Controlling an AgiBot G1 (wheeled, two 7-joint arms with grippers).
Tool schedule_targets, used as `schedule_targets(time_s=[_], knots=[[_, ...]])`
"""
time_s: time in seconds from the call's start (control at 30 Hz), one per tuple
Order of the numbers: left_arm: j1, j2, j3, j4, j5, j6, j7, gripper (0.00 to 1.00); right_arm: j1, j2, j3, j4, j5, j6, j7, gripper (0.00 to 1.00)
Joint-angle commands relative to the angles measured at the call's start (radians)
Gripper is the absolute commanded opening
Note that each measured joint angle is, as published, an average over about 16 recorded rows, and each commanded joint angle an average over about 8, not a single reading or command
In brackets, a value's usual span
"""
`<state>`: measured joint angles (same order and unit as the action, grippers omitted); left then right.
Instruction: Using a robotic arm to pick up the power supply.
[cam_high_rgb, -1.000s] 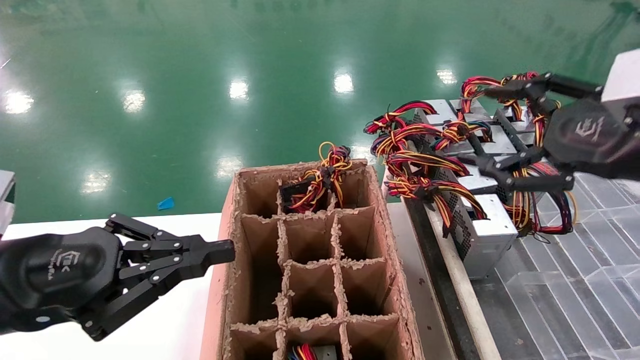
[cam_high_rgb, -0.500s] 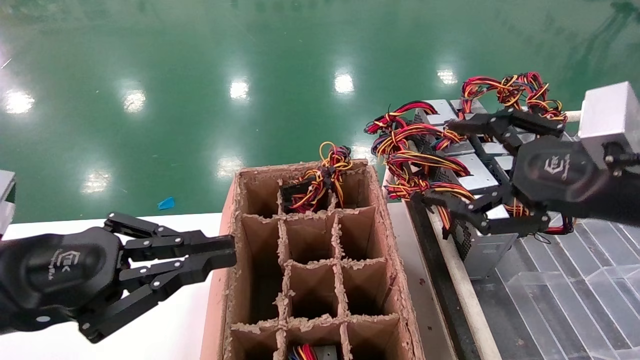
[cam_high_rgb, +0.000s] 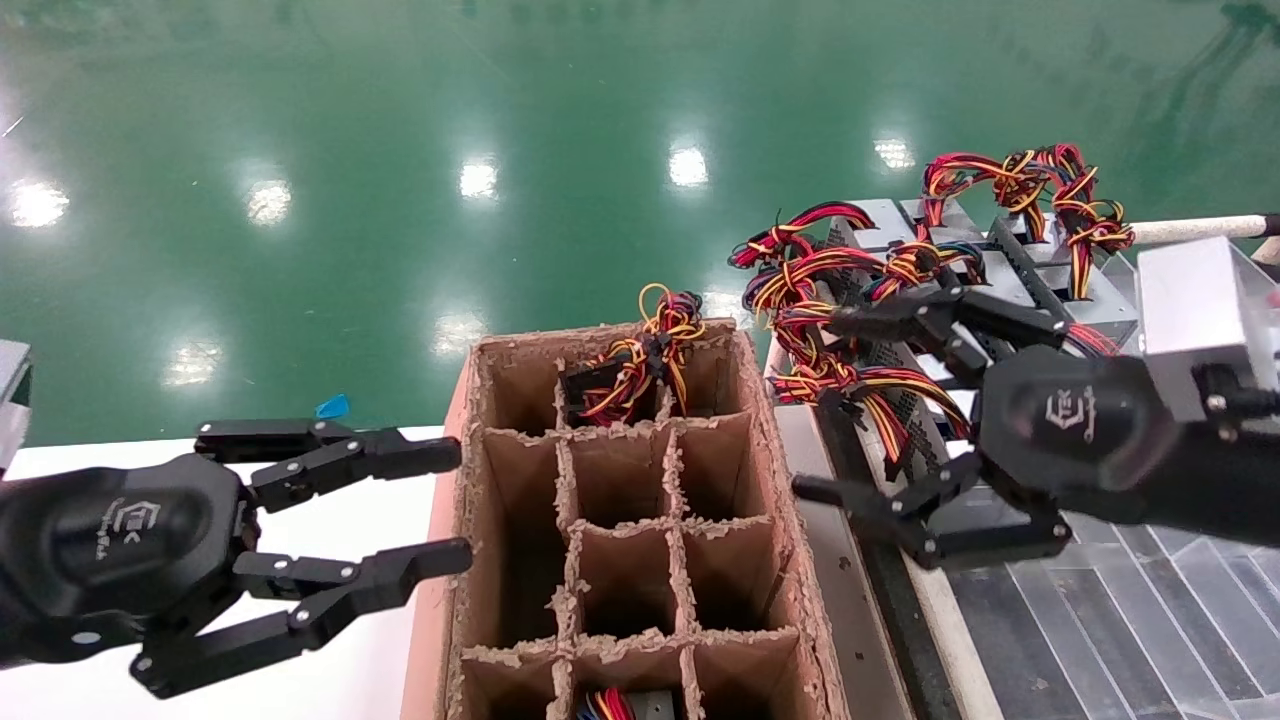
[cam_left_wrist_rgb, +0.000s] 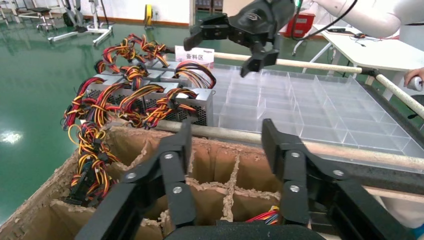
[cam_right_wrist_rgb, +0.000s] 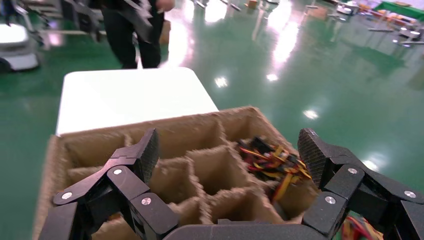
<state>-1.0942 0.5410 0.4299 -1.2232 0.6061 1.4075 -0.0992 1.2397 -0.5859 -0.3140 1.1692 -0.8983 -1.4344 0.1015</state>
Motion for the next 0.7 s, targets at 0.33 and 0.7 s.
schedule_targets(time_s=[0.33,0.7], knots=[[0.000,0.000,0.000,0.000,0.000,0.000,0.000,1.00,-0.083,-0.013,0.017,0.058,0.084,-0.031,0.043,1.00],[0.000,0.000,0.000,0.000,0.000,0.000,0.000,1.00,-0.160,-0.024,0.033,0.111,0.162,-0.059,0.083,1.00]])
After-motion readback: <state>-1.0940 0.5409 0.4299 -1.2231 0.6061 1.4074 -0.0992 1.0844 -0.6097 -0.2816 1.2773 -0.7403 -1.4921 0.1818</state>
